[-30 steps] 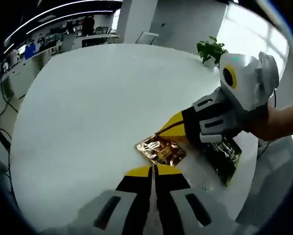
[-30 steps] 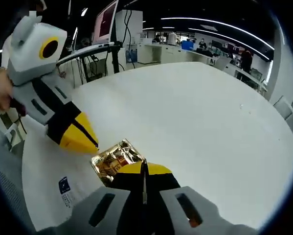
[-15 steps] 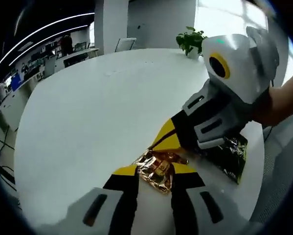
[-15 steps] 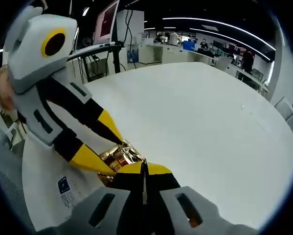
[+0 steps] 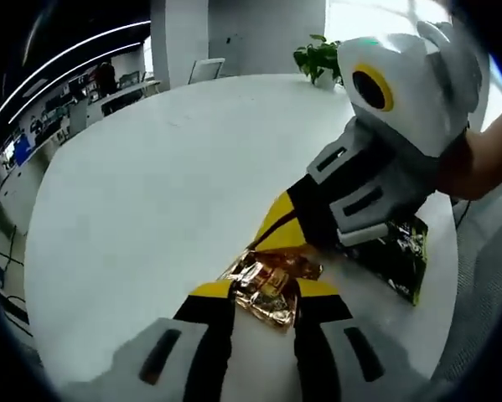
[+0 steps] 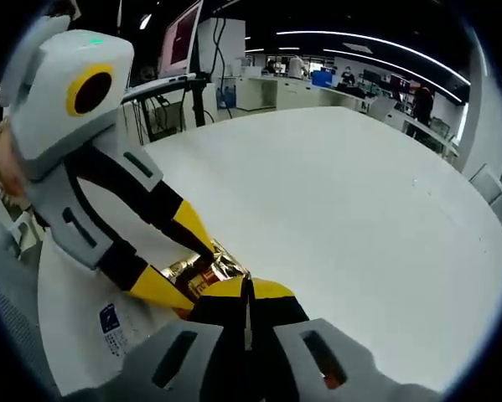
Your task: Arrange the skincare products in the storage area until every visible bottle or jar stands upright without overlapping.
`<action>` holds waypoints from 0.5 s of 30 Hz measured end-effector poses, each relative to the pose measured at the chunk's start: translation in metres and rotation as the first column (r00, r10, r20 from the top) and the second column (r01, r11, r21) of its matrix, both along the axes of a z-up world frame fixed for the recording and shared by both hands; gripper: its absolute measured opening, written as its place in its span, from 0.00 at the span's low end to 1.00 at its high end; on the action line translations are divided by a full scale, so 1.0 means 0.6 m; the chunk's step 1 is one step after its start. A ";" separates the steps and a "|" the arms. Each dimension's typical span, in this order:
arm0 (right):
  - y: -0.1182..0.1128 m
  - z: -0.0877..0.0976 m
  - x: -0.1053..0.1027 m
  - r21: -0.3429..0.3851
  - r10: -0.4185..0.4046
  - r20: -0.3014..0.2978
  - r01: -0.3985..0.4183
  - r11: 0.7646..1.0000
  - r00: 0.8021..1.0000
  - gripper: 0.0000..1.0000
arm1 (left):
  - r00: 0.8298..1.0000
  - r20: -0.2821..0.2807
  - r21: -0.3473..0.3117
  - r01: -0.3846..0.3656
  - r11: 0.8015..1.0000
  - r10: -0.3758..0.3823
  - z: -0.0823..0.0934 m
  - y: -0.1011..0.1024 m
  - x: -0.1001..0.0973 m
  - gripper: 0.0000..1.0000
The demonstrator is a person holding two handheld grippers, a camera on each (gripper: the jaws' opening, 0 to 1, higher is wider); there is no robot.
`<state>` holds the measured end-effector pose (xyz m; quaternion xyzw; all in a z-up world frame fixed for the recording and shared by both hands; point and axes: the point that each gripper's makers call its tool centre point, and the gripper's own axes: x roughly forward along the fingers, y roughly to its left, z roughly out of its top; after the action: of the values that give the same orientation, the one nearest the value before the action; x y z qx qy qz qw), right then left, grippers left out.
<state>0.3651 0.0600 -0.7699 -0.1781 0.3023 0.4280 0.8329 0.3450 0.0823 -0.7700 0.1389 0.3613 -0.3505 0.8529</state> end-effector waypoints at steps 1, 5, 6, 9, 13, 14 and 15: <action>0.000 0.000 0.000 -0.001 0.000 0.000 0.000 1.000 1.000 0.01 | 1.000 -0.001 0.007 0.002 1.000 -0.002 -0.002 0.002 0.000 0.30; 0.000 0.000 0.000 -0.001 -0.001 0.004 0.001 1.000 1.000 0.01 | 1.000 0.005 0.014 0.015 1.000 -0.015 -0.001 0.001 -0.001 0.30; 0.000 0.001 -0.001 -0.002 -0.001 0.005 0.001 1.000 1.000 0.01 | 1.000 0.006 0.015 0.017 1.000 -0.017 0.000 0.000 -0.001 0.30; -0.001 0.002 -0.001 -0.013 0.004 0.012 -0.004 1.000 1.000 0.02 | 1.000 0.008 0.021 0.021 1.000 -0.021 -0.001 0.000 -0.001 0.30; 0.000 0.007 0.003 -0.026 0.018 0.020 -0.017 1.000 1.000 0.05 | 1.000 0.004 0.022 0.020 1.000 -0.021 -0.001 0.000 -0.001 0.30; -0.001 0.011 0.004 -0.022 0.015 0.025 -0.015 1.000 1.000 0.07 | 1.000 0.005 0.026 0.019 0.999 -0.019 -0.002 0.003 -0.002 0.30; -0.005 0.013 0.004 -0.033 0.013 0.032 -0.012 0.999 0.999 0.10 | 1.000 0.006 0.027 0.014 1.000 -0.014 -0.003 0.004 -0.002 0.30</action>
<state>0.3677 0.0572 -0.7620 -0.2008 0.2947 0.4251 0.8319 0.3440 0.0849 -0.7715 0.1541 0.3626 -0.3511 0.8494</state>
